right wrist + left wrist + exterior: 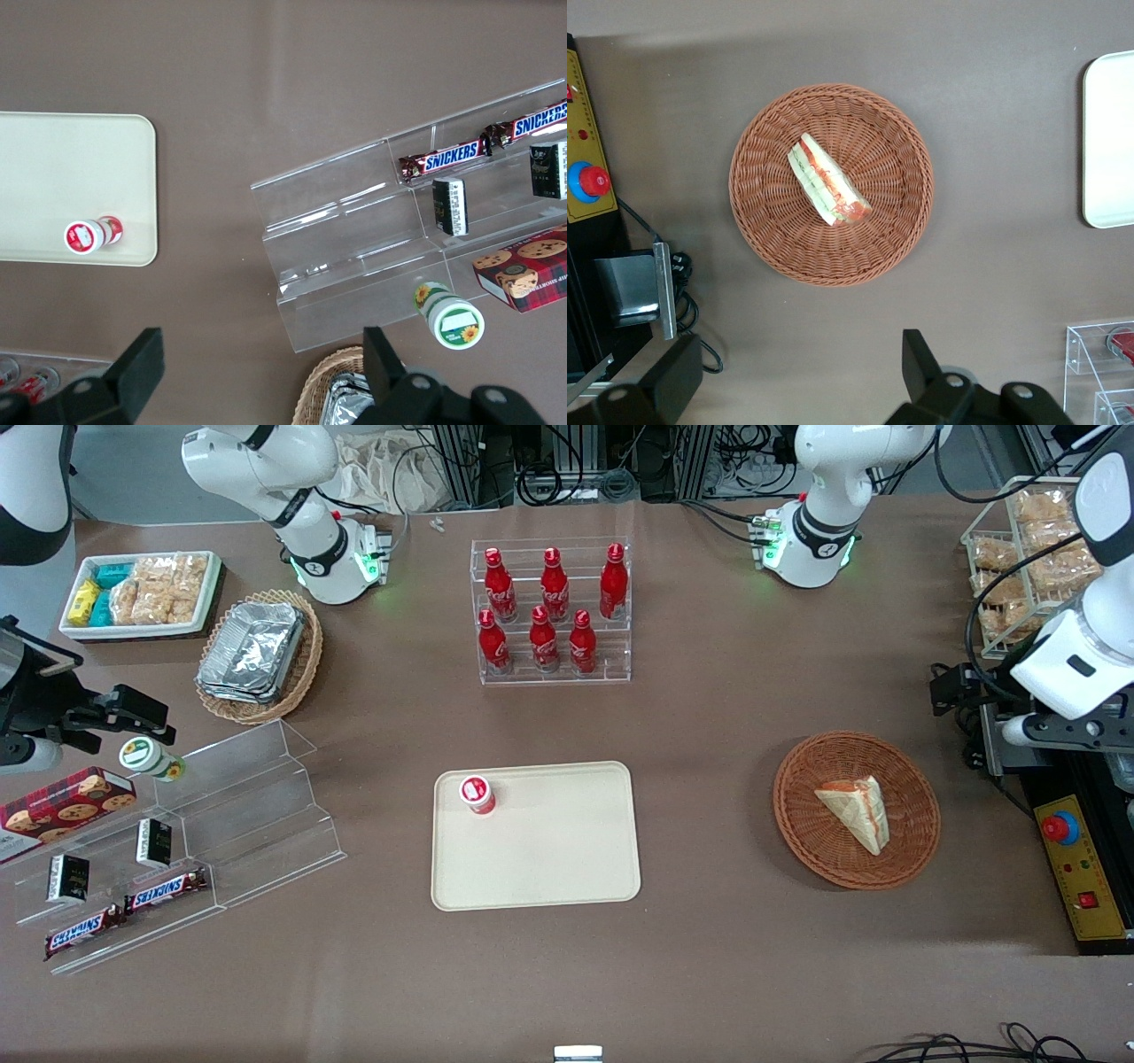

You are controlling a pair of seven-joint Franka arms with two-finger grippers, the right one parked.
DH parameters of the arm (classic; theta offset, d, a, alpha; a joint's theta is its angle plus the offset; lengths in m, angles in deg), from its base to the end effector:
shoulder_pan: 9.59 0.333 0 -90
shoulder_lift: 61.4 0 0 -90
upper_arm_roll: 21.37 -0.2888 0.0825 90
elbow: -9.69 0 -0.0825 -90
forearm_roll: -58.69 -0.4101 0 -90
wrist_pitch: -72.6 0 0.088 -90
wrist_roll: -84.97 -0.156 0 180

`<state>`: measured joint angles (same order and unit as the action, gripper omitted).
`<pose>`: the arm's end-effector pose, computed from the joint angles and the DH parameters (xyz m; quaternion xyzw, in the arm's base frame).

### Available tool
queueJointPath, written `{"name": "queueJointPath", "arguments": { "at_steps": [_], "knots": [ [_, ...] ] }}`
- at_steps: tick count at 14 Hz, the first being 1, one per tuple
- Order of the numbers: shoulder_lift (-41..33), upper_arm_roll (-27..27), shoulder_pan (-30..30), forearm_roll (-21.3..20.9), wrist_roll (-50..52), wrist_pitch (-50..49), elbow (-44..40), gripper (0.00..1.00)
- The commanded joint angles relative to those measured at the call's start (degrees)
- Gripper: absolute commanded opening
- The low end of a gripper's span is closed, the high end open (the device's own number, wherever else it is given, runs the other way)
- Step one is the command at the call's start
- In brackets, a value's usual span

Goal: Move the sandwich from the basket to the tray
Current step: 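Move the left gripper over the wrapped sandwich in the wicker basket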

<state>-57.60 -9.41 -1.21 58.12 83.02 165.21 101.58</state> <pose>0.5961 -0.0332 0.4975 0.9985 -0.0485 -0.0262 0.0015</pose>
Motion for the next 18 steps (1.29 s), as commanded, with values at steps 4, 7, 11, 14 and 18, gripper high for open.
{"name": "queueJointPath", "arguments": {
  "at_steps": [4, 7, 11, 14, 18],
  "knots": [
    [2.87, 0.18, 0.14, -0.58, 2.2, -0.78, -2.25, 1.0],
    [3.4, 0.44, -0.21, -2.43, 7.46, 5.11, 1.18, 1.0],
    [3.85, 0.44, -0.3, -2.34, 19.91, 13.51, 8.79, 1.0],
    [2.61, 0.44, -0.12, -2.43, 24.88, 23.55, 17.51, 1.0],
    [3.31, -0.35, 0.93, -2.43, 27.86, 34.09, 25.07, 1.0]
  ]
}}
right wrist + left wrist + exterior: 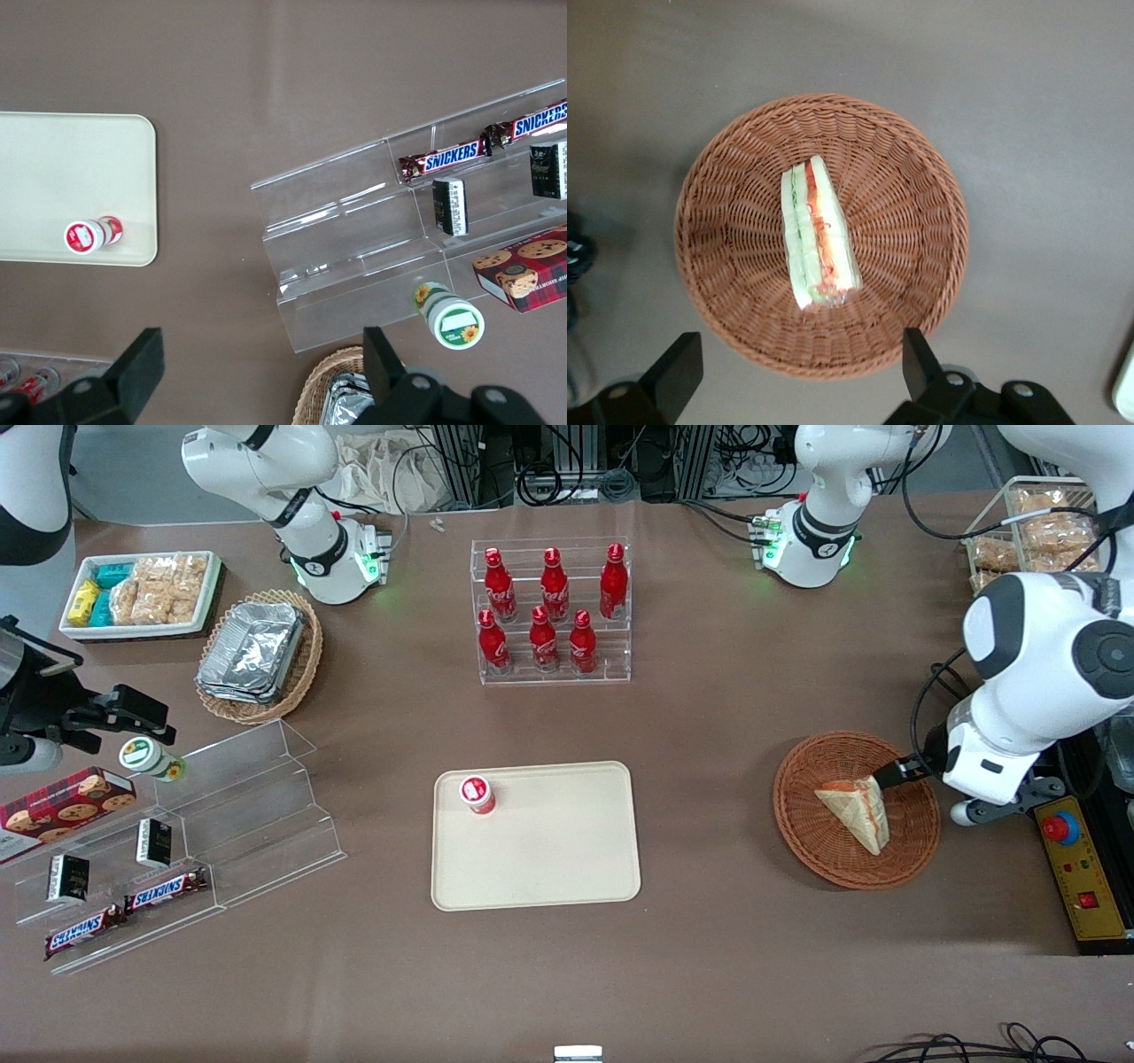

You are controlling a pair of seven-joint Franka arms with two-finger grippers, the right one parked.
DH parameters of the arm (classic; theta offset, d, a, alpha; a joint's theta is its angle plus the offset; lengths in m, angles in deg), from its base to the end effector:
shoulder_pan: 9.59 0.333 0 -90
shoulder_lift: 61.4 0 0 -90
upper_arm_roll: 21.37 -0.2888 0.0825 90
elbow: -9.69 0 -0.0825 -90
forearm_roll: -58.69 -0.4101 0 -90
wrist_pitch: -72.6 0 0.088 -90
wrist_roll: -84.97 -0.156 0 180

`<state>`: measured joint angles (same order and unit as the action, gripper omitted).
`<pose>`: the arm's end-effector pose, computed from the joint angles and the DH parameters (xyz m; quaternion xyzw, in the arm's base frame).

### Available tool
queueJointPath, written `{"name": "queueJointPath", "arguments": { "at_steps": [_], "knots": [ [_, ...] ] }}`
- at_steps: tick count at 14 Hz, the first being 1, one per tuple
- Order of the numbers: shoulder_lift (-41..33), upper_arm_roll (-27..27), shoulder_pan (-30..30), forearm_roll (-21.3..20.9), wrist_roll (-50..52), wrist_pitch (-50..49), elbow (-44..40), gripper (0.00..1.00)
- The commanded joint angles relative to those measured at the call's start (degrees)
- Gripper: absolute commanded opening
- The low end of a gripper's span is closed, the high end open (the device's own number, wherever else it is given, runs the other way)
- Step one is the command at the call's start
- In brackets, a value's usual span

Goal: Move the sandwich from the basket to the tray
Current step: 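Move the left gripper over the wrapped sandwich in the wicker basket, then lower the open left gripper around the sandwich and close it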

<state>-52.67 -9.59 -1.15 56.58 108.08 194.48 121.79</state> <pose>0.6099 -0.0316 0.3141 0.9865 0.1635 0.0107 0.0022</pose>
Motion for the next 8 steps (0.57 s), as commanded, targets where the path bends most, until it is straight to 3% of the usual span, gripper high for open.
{"name": "queueJointPath", "arguments": {
  "at_steps": [1, 4, 8],
  "knots": [
    [-1.53, -0.35, 0.96, -0.79, 5.17, 8.42, 7.32, 1.0],
    [-1.01, -0.52, 1.31, -0.79, 11.06, 17.4, 13.39, 1.0],
    [1.71, -0.53, 1.31, -0.88, 13.36, 19.08, 13.58, 1.0]
  ]
}}
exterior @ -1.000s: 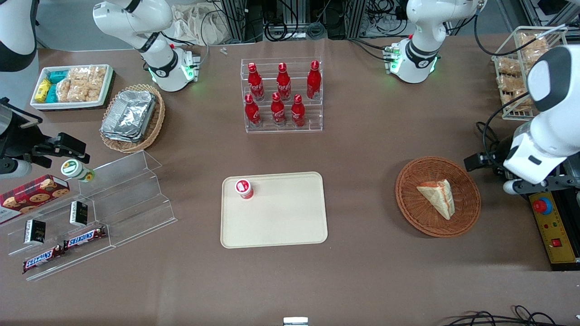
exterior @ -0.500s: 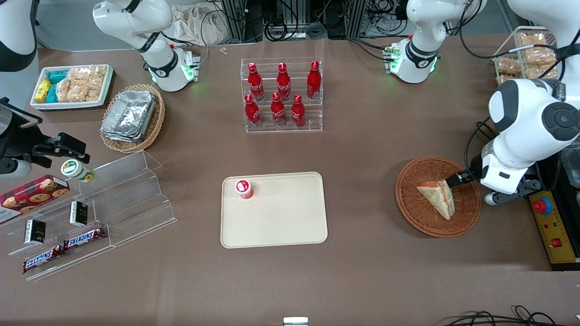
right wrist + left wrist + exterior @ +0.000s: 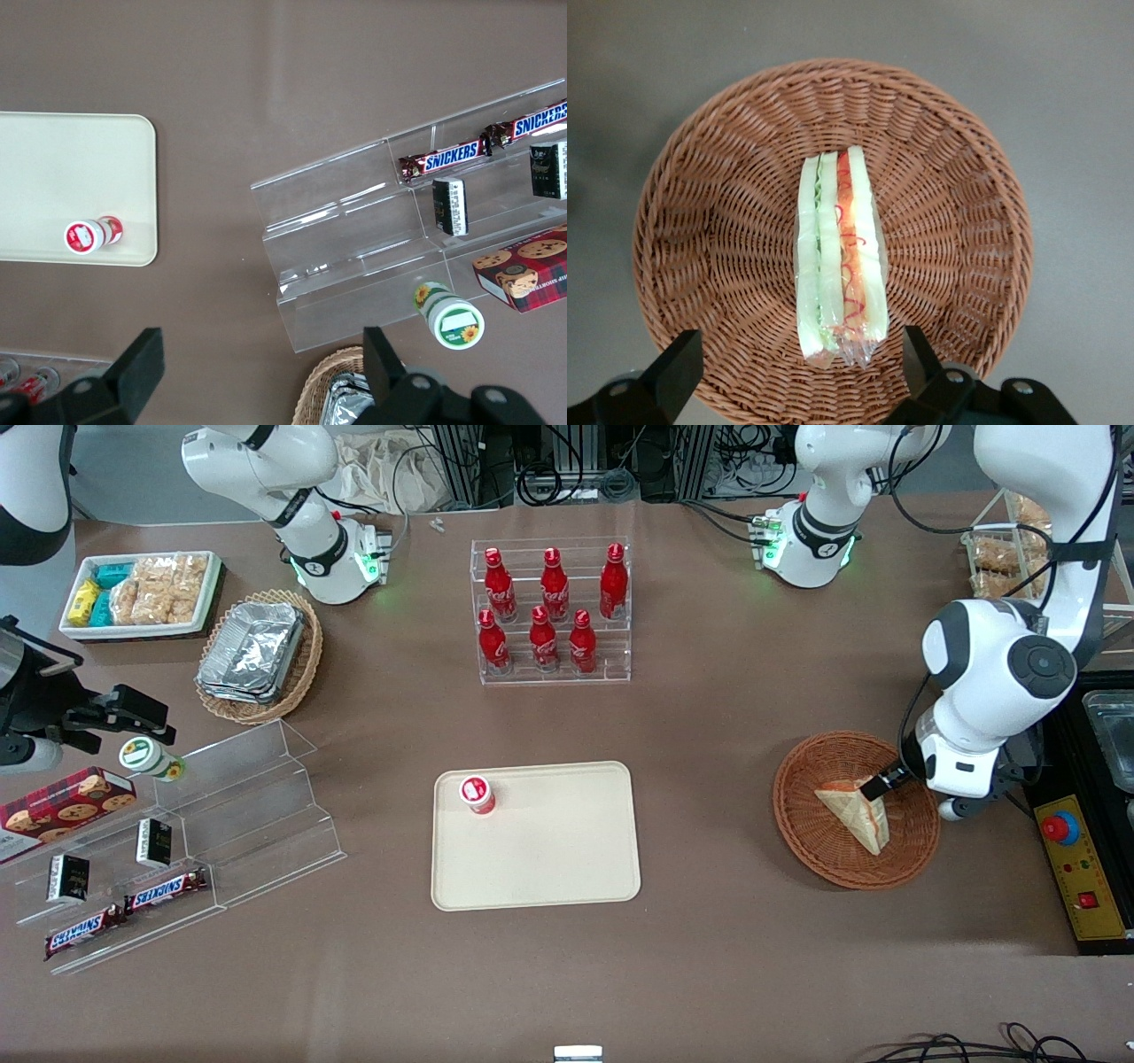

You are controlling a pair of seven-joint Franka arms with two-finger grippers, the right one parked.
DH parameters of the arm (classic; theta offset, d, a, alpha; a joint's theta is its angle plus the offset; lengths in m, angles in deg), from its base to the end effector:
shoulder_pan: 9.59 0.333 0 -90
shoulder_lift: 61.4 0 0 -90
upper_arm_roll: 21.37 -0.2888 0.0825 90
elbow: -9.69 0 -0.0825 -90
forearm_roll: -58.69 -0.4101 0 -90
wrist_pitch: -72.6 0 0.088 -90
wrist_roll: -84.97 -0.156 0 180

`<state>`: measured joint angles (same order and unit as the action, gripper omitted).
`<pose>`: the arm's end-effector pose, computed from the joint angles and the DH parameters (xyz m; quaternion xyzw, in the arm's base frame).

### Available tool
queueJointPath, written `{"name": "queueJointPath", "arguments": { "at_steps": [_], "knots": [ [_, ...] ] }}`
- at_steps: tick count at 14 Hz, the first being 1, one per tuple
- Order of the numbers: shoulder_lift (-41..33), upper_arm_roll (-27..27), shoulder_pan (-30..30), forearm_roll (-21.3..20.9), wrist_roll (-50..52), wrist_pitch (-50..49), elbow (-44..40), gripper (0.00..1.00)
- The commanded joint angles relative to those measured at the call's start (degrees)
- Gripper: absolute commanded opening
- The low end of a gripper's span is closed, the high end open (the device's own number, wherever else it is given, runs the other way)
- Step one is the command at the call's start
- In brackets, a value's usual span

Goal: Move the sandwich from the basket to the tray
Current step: 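Lower the open left gripper around the sandwich and close it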

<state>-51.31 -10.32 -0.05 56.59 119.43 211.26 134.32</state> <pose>0.5799 -0.0159 0.2252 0.9614 0.2726 0.0331 0.0151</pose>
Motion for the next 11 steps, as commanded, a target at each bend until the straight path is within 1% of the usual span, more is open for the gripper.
{"name": "queueJointPath", "arguments": {
  "at_steps": [1, 11],
  "knots": [
    [1.41, 0.21, 0.22, -0.89, 2.45, 3.44, 1.23, 1.0],
    [7.39, 0.29, -0.04, -0.89, 6.23, 9.07, 1.4, 1.0]
  ]
}}
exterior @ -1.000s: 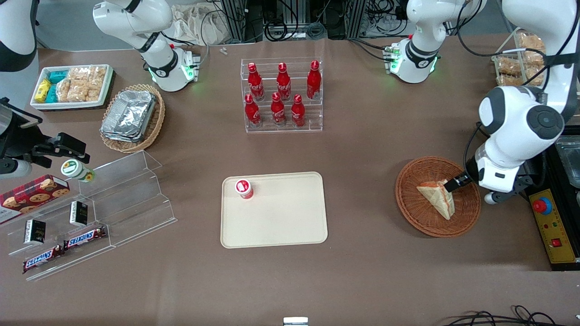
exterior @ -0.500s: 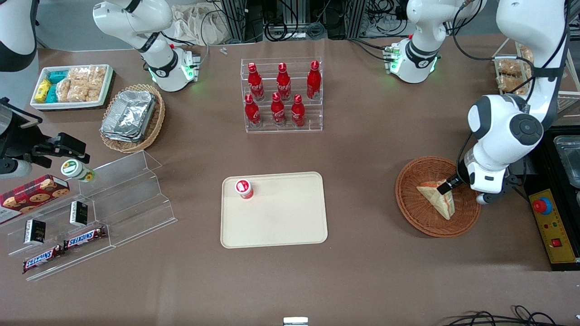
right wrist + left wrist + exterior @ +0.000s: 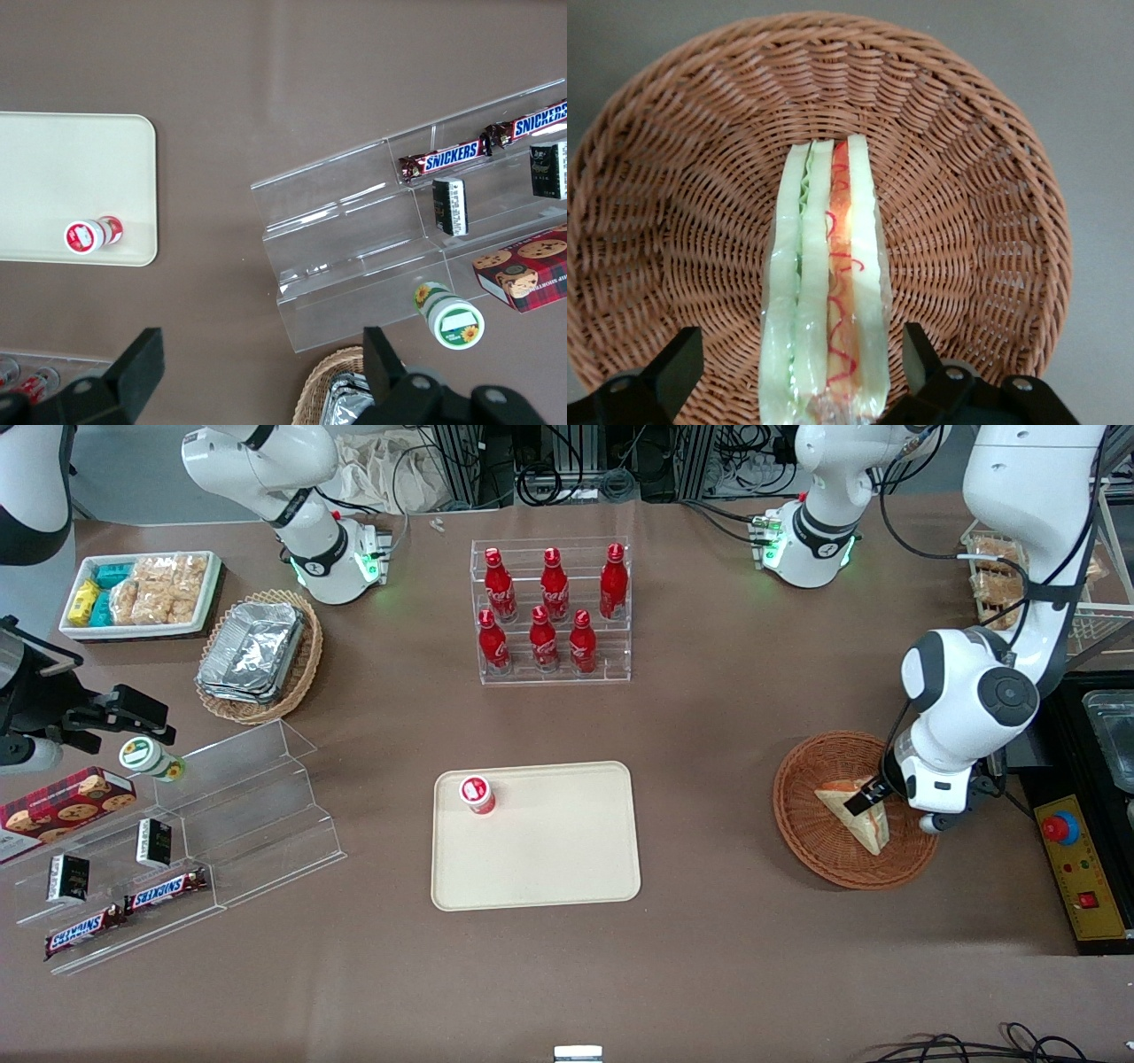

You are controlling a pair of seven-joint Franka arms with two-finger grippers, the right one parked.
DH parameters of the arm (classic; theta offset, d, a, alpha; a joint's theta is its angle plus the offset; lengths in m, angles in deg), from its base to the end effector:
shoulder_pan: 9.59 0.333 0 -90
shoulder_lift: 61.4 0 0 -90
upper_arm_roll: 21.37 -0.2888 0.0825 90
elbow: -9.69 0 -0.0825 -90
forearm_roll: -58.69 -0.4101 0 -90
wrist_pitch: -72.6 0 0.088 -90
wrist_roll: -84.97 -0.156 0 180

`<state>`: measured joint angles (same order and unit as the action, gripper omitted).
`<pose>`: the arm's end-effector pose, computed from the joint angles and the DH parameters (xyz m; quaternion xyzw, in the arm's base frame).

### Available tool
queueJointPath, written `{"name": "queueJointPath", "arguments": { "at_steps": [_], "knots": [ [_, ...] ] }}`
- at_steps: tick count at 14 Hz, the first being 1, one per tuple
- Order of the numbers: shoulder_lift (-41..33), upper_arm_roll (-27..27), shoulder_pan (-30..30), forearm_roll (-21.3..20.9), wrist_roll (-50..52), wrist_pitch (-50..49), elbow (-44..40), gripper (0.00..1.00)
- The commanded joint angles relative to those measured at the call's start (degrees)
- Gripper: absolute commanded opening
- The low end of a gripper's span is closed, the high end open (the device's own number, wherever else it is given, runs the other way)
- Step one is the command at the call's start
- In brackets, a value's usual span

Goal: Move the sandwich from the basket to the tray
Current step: 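Lower the open left gripper around the sandwich and close it, then lift the sandwich with the left gripper and carry it toward the white tray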

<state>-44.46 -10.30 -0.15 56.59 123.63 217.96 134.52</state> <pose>0.5798 -0.0204 0.1672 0.9506 0.3081 0.0265 0.0277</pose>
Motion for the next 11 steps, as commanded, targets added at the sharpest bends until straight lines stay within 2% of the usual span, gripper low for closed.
{"name": "queueJointPath", "arguments": {
  "at_steps": [1, 2, 4, 5, 9, 11],
  "knots": [
    [1.33, 0.28, 0.06, -0.89, 1.94, 2.81, 1.12, 1.0],
    [2.12, 0.28, 0.06, -0.89, 1.94, 4.3, 1.03, 0.85],
    [2.3, 0.28, -0.12, -0.89, 1.77, 4.93, 1.12, 0.21],
    [2.22, 0.28, -0.12, -0.89, 1.76, 4.84, 1.03, 0.0],
    [-0.23, 0.45, -0.47, -0.89, 2.03, 3.09, -0.11, 0.0],
    [-2.61, 0.54, -0.47, -0.98, 1.94, -5.22, -3.78, 0.0]
  ]
}}
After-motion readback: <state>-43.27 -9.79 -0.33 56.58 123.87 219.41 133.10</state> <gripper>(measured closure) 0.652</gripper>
